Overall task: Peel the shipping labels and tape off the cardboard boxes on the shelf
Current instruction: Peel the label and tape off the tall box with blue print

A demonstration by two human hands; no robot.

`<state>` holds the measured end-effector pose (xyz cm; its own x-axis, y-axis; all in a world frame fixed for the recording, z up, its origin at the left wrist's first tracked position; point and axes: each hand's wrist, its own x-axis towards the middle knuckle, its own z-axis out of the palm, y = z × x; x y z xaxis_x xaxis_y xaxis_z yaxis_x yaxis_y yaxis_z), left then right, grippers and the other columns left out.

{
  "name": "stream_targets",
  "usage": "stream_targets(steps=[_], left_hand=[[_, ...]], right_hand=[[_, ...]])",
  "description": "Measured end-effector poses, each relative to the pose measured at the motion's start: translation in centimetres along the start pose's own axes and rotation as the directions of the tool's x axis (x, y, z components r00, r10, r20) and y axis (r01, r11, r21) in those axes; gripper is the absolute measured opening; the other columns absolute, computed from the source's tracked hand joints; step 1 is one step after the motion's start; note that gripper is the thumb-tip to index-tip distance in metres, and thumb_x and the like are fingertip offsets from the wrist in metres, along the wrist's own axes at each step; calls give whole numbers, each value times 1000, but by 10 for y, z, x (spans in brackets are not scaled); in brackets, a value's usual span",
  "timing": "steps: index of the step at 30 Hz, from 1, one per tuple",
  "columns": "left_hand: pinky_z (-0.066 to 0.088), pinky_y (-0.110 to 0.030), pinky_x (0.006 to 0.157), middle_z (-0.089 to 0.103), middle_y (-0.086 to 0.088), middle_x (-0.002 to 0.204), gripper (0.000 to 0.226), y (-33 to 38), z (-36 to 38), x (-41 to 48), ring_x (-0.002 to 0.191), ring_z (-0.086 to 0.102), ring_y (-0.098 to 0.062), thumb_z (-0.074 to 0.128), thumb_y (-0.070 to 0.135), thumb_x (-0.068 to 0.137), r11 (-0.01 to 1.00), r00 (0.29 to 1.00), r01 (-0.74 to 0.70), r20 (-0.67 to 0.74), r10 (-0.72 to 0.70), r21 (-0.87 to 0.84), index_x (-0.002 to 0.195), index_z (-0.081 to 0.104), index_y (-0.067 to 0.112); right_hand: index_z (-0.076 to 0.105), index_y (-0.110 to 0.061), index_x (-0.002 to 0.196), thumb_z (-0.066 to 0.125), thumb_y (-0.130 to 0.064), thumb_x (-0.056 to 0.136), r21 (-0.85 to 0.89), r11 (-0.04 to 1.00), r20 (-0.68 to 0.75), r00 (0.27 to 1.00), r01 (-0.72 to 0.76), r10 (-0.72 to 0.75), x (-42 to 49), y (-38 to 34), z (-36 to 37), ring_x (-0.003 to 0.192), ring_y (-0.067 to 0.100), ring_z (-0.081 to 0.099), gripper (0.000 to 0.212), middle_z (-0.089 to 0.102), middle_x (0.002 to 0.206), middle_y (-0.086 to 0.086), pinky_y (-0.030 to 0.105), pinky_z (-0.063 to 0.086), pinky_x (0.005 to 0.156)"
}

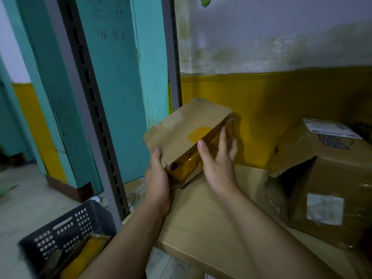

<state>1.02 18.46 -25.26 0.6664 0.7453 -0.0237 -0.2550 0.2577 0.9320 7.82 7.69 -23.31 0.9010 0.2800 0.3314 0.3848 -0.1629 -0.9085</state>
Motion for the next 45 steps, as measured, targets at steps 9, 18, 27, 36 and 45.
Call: stream_targets(steps=[9,18,27,36,45], left_hand=[[55,-35,64,72,2,106,42,8,3,-7,96,70,-22,36,63,96,992,996,22,84,-12,-127,115,60,35],[60,-53,72,67,-6,113,51,11,-3,-8,103,67,-29,30,66,96,974,988,95,141,-66,-208,115,61,30],[61,-35,58,72,-9,100,39,0,1,3,77,72,-23,41,39,104,1000,993,-17,113,19,-22,131,52,13],[58,-30,78,73,2,107,40,-3,0,-5,99,70,-14,42,53,99,980,986,-102,150,77,168,119,64,25],[47,-46,105,68,9,121,44,-8,-1,-5,114,63,-13,64,40,92,929,963,-211,227,145,305,133,54,28]], right_hand=[[-14,-44,149,86,-30,70,210,977,-75,996,-26,42,-5,14,0,142,28,31,129,15,159,0,53,36,111],[-6,-39,152,82,-12,75,163,986,-61,998,43,-34,-20,-1,4,93,11,60,120,53,97,-15,16,49,81],[50,-23,134,78,-17,80,169,985,-193,980,-11,44,-8,-4,-7,95,12,66,61,63,95,-12,21,51,76],[59,-23,124,73,-17,85,165,986,-192,981,32,0,-1,3,-13,78,-3,59,42,64,106,-10,17,51,64],[19,-49,148,70,-50,81,-126,991,105,994,49,-36,-8,15,3,125,22,43,85,42,134,-1,42,42,103]])
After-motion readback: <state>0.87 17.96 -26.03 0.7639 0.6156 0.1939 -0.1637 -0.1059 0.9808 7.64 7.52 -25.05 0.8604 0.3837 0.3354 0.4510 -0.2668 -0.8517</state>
